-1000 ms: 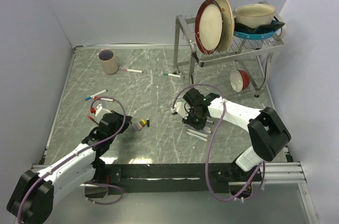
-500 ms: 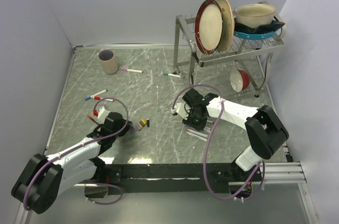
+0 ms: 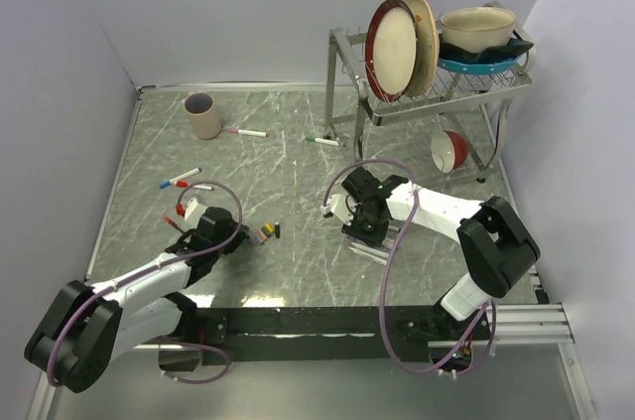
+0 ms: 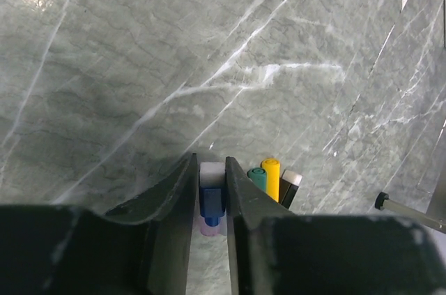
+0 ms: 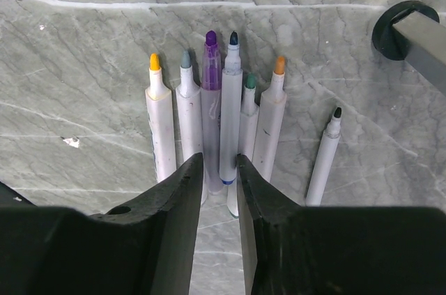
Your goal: Open the pen caps
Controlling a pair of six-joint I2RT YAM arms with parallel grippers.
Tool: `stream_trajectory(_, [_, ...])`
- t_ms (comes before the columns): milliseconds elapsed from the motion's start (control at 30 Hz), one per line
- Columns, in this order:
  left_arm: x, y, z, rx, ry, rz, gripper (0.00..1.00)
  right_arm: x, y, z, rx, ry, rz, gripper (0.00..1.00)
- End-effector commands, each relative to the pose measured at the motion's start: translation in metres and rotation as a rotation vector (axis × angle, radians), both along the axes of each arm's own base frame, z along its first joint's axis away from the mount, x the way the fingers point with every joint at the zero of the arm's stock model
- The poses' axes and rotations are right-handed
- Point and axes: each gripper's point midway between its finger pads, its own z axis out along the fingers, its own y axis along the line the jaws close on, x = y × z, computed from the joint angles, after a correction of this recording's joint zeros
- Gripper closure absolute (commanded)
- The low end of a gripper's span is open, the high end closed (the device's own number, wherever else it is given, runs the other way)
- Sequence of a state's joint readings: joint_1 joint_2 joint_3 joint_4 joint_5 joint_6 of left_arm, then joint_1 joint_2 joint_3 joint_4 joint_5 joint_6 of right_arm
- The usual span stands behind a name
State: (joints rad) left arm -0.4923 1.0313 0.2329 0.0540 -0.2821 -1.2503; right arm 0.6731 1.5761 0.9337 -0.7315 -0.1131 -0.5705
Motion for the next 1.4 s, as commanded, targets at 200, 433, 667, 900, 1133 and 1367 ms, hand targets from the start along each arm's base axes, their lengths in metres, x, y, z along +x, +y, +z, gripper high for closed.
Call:
stream_trajectory(200, [0.0072,-0.0002,0.0114,0.0,-0.01,0.014,0.63,0.0017,-0.0026,0.0065,0.012,-0.012,-0.008,0.64])
stream_trajectory(433, [0.0085,-0.0012,0.0114,0.005,-0.005,0.011,0.55,0.0027,-0.0019,0.009,0.022,-0.018,-0.009,0.64])
stream_trajectory(667, [0.0086,-0.0019,0.0099,0.006,0.0,0.008,0.46,0.0031,-0.0028,0.0094,0.024,-0.018,-0.012,0.63])
stream_trajectory(900, [0.009,-0.0012,0.0105,0.009,0.001,0.012,0.44,0.0029,-0.0026,0.0094,0.026,-0.017,-0.011,0.63])
stream_trajectory(1133, [0.0083,0.0033,0.0075,0.034,0.031,0.032,0.75,0.003,-0.0024,0.0098,0.028,-0.016,-0.011,0.63])
stream_trajectory(1367, [0.0082,0.0042,0.0081,0.037,0.037,0.038,0.53,0.0023,-0.0032,0.009,0.026,-0.011,-0.011,0.63])
